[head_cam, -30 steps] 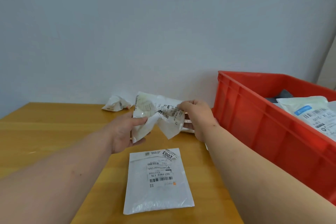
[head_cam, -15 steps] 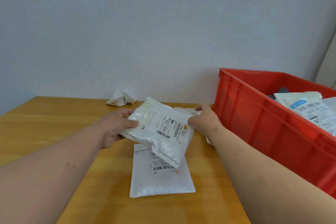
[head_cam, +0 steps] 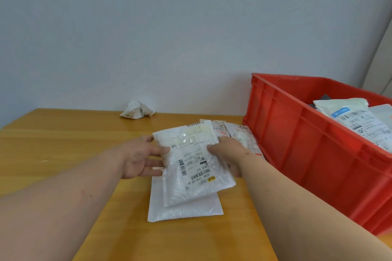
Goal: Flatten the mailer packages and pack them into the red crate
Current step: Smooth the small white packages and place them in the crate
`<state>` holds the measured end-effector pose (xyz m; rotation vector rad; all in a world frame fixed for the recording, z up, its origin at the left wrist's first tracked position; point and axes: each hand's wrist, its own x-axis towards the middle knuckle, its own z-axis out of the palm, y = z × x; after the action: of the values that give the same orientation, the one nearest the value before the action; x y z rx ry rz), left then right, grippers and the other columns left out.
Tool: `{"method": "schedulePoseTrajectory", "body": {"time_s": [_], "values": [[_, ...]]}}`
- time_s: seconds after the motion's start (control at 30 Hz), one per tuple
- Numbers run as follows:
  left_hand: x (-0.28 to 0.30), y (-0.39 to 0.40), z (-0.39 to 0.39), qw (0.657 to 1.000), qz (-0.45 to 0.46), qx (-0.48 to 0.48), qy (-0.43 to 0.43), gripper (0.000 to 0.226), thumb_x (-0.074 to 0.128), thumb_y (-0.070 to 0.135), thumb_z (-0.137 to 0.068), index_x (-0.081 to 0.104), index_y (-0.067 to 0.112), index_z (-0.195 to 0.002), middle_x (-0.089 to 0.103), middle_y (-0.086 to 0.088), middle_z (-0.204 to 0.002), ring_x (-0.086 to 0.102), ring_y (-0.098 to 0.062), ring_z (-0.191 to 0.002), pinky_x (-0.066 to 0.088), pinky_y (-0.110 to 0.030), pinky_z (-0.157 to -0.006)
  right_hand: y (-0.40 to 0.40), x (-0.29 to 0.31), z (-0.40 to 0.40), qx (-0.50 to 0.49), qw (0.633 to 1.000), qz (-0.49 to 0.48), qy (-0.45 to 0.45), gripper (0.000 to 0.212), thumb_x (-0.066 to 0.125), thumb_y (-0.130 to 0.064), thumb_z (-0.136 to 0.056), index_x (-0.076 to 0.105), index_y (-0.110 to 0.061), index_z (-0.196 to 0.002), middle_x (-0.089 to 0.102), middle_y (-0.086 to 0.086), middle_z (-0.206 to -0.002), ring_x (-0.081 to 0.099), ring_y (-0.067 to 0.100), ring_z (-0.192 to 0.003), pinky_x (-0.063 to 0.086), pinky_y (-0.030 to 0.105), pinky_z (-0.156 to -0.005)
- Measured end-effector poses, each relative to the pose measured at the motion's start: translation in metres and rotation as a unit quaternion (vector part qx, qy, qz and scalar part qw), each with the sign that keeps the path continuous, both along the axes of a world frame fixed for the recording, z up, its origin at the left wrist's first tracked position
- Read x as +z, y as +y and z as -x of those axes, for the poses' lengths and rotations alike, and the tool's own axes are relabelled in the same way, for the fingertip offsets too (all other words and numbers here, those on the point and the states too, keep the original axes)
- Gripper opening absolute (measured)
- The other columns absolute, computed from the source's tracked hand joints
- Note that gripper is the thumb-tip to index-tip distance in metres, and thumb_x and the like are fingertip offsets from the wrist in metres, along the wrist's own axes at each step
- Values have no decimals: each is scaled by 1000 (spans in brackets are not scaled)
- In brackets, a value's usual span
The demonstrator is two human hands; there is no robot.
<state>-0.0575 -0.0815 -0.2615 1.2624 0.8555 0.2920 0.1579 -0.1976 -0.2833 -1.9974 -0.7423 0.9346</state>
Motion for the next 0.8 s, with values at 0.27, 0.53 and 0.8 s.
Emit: {"method": "schedulePoseTrajectory", "body": {"time_s": [0.27, 0.53, 0.8], "values": [[-20, -3, -13, 993, -83, 31, 76, 50, 66, -11, -84, 54, 18, -123, 72, -11, -104, 72, -29, -88, 61, -45, -68, -14, 8, 29, -5, 998, 56, 11, 53, 64, -8, -88, 42, -7, -136, 61, 25, -124, 61, 40, -116, 51, 60, -94], [-42, -6, -17, 899, -310, -37, 307, 106, 76, 19, -82, 1, 28, -156, 56, -11, -129, 63, -26, -95, 57, -35, -77, -14, -13, 48, 99, 951, 170, -240, 61, 46, -13, -96, 20, -19, -151, 47, -2, -93, 55, 20, -85, 56, 37, -73], [-54, -7, -26, 767, -485, -162, 388, 73, 50, 27, -94, 11, 37, -155, 8, -2, -160, 11, -30, -145, 28, -40, -115, -13, -30, 51, 198, 855, 147, -456, 62, 46, -17, -89, 35, -28, -149, 31, 5, -148, 31, 28, -135, 31, 44, -109]]}}
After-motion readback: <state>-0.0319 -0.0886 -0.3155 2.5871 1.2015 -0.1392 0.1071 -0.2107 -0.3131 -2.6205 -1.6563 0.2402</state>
